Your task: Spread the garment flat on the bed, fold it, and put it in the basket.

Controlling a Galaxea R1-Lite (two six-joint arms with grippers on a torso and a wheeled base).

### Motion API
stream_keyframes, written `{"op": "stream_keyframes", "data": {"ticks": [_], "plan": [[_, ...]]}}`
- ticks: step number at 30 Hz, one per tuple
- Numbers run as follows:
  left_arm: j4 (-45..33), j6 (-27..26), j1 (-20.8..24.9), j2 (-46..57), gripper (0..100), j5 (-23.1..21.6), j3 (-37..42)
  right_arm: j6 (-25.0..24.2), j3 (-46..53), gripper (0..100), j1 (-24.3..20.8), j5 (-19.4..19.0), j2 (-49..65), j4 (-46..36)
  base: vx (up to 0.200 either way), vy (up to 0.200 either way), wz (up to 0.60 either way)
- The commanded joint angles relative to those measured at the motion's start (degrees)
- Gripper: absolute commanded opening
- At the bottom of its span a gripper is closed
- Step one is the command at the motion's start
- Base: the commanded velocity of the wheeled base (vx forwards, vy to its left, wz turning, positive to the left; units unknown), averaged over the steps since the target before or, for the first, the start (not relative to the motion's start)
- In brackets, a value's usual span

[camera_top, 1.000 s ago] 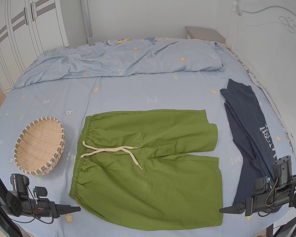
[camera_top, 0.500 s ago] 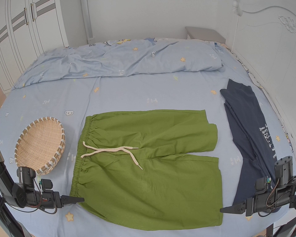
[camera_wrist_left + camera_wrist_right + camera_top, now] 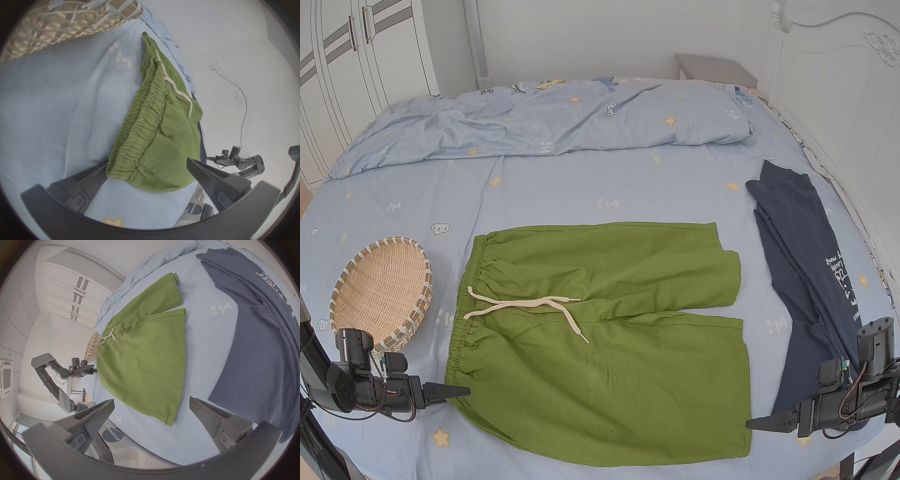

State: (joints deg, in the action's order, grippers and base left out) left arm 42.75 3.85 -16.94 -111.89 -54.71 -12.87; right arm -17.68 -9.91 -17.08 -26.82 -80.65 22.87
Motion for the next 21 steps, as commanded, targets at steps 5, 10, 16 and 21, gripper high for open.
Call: {"op": "stream_keyframes", "data": {"ticks": [5,10,16,21], "plan": [[0.1,0.0,-0.5,-0.9,0,0.1,-0.1,0.0,0.2,100,0.0,0.0,-0.4,0.0,0.0,0.0,0.0],[0.4,-0.1,-0.5,-1.3,0,0.0,0.0,0.0,0.4,100,0.3,-0.1,-0.7,0.1,0.0,0.0,0.0],[0.3,-0.2,-1.4,-0.4,0,-0.3,1.9,0.2,1.9,100,0.3,-0.1,-3.3,0.2,0.0,0.0,0.0],[0.5,-1.6,-2.0,2.2,0,-1.6,5.8,0.7,2.4,100,0.2,-0.2,-8.8,1.9,0.0,0.0,0.0]]}}
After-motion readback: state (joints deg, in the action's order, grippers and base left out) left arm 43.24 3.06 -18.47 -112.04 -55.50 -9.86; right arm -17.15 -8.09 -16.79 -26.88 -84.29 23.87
